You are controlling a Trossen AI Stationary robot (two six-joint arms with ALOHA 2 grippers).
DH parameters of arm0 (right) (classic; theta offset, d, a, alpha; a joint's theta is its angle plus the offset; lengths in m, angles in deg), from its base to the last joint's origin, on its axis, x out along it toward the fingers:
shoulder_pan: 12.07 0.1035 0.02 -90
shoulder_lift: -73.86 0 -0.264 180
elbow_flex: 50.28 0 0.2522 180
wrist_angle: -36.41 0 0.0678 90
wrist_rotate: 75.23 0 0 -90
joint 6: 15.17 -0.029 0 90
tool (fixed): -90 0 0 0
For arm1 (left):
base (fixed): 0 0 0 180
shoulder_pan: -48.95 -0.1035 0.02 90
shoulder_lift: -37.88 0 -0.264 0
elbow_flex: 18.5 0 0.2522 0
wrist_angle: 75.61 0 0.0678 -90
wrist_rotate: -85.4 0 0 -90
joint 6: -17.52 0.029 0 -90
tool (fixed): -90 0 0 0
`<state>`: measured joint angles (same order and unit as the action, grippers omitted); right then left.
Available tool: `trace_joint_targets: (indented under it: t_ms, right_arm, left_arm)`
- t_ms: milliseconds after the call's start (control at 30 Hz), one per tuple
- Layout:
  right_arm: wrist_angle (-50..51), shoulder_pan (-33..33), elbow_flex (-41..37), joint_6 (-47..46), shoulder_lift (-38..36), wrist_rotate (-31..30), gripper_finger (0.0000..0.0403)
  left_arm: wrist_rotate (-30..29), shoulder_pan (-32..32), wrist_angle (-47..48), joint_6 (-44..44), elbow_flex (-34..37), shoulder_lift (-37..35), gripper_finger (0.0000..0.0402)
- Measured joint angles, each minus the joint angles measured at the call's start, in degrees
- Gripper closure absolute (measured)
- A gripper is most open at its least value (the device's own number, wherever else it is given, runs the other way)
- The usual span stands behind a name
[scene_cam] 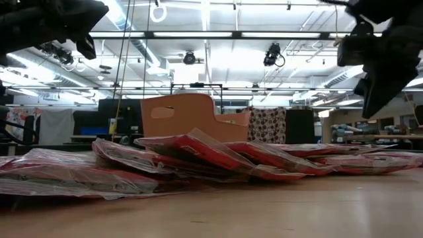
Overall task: Sort popcorn bags into baskets
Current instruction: Put the red popcorn bag into the orange bin
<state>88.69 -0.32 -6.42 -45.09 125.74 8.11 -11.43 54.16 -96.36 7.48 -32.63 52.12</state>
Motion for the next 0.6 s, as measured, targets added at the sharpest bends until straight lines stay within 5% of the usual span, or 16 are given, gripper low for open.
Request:
trace_joint_targets:
  t_ms: [233,433,600]
  right_arm:
    - [1.2,13.8,3.5,0.1,7.0,-16.1,0.0323]
    - [3.3,20.1,7.8,-0.1,13.9,-18.6,0.0323]
    - [3.1,20.6,7.8,1.0,18.2,-14.8,0.0323]
  left_arm:
    - [0.0,0.5,0.9,0.2,0.0,0.0,0.0365]
    - [0.0,0.5,1.8,0.2,0.0,0.0,0.0365]
    - [0.0,0.5,1.8,1.7,0.0,0.0,0.0365]
